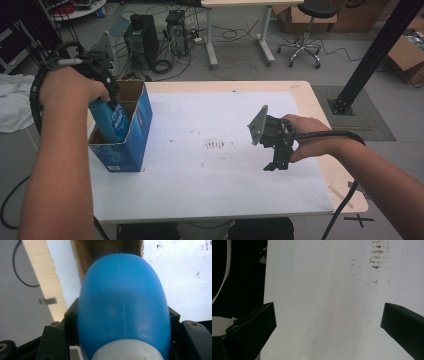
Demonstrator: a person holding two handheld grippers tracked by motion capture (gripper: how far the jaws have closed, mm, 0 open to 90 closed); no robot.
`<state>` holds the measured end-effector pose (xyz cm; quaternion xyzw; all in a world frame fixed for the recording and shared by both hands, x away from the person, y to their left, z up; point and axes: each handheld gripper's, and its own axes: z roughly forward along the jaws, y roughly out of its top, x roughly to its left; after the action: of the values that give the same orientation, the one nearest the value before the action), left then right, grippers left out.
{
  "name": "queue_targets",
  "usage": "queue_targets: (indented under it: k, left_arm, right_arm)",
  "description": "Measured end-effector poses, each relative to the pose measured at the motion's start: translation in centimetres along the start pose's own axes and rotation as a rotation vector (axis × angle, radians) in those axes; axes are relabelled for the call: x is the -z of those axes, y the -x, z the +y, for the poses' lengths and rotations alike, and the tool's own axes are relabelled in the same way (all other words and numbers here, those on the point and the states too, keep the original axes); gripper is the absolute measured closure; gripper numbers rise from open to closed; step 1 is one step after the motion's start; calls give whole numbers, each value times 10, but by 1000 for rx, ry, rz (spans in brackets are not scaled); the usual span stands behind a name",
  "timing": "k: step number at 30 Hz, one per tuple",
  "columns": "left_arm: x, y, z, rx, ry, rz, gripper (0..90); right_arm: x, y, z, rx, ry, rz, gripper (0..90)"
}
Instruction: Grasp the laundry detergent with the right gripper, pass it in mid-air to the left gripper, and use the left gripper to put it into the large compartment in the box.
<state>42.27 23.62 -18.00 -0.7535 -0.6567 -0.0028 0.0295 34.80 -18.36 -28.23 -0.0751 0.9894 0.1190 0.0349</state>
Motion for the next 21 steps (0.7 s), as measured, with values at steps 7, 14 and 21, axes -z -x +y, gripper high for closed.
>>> queue_targets:
  k: [7,14,21]
  left_arm:
    - [-28,0,1,15,7,-4,388]
    - [-57,-3,-1,24,2,4,387]
    - [-82,-8,-1,43,-9,-6,387]
  right_arm:
    - [-2,-2,2,10,-2,2,0]
    - [-3,-2,1,7,0,1,0]
    - [-5,-2,0,5,-3,2,0]
